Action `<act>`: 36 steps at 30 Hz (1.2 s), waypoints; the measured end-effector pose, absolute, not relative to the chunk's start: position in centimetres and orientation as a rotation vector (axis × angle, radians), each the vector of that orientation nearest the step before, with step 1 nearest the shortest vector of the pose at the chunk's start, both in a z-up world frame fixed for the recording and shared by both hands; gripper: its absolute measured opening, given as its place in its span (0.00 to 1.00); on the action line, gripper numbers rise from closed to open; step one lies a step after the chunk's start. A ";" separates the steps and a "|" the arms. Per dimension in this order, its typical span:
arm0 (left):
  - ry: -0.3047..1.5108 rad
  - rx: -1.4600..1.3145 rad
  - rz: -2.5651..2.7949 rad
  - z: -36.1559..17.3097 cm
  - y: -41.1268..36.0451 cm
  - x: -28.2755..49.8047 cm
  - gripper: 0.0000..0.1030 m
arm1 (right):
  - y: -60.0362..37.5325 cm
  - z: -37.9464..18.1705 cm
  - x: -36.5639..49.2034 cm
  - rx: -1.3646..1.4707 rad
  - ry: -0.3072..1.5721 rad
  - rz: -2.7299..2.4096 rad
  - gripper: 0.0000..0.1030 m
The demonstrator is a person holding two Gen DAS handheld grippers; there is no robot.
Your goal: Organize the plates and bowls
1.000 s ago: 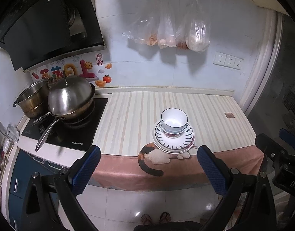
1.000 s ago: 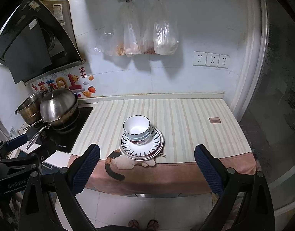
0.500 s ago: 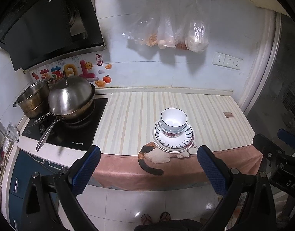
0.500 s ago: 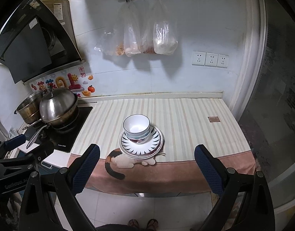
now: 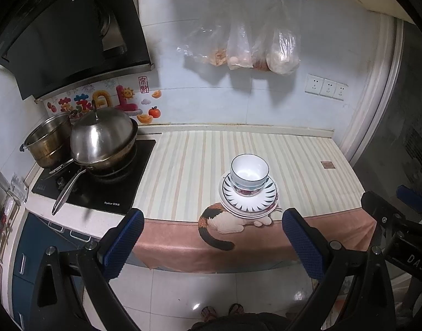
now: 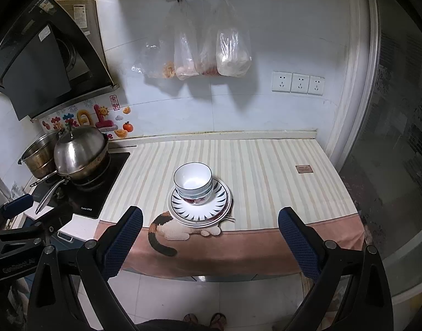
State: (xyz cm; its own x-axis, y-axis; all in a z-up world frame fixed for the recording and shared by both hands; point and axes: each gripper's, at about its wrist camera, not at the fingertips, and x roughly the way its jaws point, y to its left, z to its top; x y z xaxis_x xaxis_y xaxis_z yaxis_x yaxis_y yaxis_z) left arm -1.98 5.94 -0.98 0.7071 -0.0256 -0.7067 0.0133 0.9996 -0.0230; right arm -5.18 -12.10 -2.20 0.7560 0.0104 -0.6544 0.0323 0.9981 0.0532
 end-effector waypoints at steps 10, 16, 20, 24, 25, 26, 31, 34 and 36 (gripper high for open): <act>0.787 -0.019 -0.026 -1.1 6.5 -1.7 1.00 | -12.0 -2.5 -5.0 0.066 0.721 -0.021 0.98; 0.788 -0.020 -0.022 -1.1 6.4 -1.7 1.00 | -11.9 -2.6 -5.0 0.065 0.720 -0.024 0.98; 0.786 -0.021 -0.021 -1.0 6.6 -1.7 1.00 | -11.9 -2.6 -5.1 0.064 0.717 -0.026 0.98; 0.785 -0.020 -0.021 -1.0 6.7 -1.7 1.00 | -11.7 -2.6 -5.2 0.065 0.718 -0.025 0.98; 0.785 -0.020 -0.022 -1.0 6.7 -1.7 1.00 | -11.7 -2.6 -5.2 0.066 0.717 -0.026 0.98; 0.785 -0.020 -0.021 -1.0 6.7 -1.8 1.00 | -11.8 -2.6 -5.2 0.066 0.718 -0.025 0.98; 0.785 -0.022 -0.020 -1.1 6.7 -1.8 1.00 | -11.5 -2.6 -5.3 0.067 0.720 -0.026 0.98; 0.785 -0.021 -0.021 -1.1 6.7 -1.8 1.00 | -11.5 -2.6 -5.3 0.067 0.720 -0.025 0.98; 0.788 -0.022 -0.021 -1.1 6.8 -1.8 1.00 | -11.5 -2.6 -5.3 0.068 0.723 -0.024 0.98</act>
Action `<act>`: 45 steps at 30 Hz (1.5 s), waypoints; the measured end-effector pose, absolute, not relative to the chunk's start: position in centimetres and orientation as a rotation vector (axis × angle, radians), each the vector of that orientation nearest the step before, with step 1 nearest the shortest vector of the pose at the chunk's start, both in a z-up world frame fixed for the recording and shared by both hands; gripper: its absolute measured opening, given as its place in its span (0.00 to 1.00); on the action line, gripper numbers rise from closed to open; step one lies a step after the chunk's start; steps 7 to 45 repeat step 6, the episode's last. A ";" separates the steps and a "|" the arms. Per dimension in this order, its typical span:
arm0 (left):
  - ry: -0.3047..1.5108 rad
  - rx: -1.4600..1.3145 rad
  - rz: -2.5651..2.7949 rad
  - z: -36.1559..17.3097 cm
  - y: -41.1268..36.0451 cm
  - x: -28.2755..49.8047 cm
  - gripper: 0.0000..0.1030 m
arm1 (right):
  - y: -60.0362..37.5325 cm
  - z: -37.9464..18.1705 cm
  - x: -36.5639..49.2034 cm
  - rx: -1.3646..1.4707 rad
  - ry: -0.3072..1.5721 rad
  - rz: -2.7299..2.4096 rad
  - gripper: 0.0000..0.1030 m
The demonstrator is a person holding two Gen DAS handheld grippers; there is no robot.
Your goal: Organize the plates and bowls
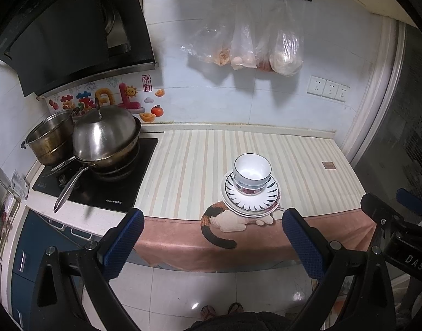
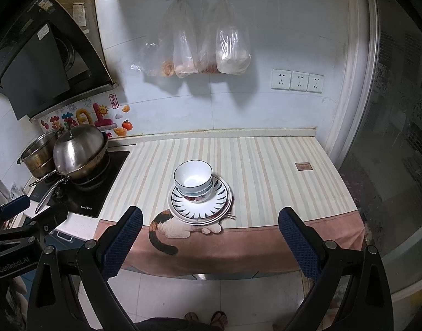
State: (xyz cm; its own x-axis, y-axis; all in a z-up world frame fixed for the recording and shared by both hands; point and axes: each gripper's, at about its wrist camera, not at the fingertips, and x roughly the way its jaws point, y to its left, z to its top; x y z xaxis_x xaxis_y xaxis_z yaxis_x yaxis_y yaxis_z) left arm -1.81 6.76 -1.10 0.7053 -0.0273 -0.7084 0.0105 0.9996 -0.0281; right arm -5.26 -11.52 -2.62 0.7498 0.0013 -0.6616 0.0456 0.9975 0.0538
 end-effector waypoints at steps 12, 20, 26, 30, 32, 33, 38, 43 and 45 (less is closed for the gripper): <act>0.782 -0.022 -0.023 -1.2 7.0 -2.1 1.00 | -10.9 -2.8 -5.6 0.064 0.727 -0.022 0.98; 0.782 -0.022 -0.023 -1.2 7.0 -2.1 1.00 | -10.9 -2.8 -5.6 0.064 0.727 -0.022 0.98; 0.782 -0.022 -0.023 -1.2 7.0 -2.1 1.00 | -10.9 -2.8 -5.6 0.064 0.727 -0.022 0.98; 0.782 -0.022 -0.023 -1.2 7.0 -2.1 1.00 | -10.9 -2.8 -5.6 0.064 0.727 -0.022 0.98; 0.782 -0.022 -0.023 -1.2 7.0 -2.1 1.00 | -10.9 -2.8 -5.6 0.064 0.727 -0.022 0.98; 0.782 -0.022 -0.023 -1.2 7.0 -2.1 1.00 | -10.9 -2.8 -5.6 0.064 0.727 -0.022 0.98; 0.782 -0.022 -0.023 -1.2 7.0 -2.1 1.00 | -10.9 -2.8 -5.6 0.064 0.727 -0.022 0.98; 0.782 -0.022 -0.023 -1.2 7.0 -2.1 1.00 | -10.9 -2.8 -5.6 0.064 0.727 -0.022 0.98; 0.782 -0.022 -0.023 -1.2 7.0 -2.1 1.00 | -10.9 -2.8 -5.6 0.064 0.727 -0.022 0.98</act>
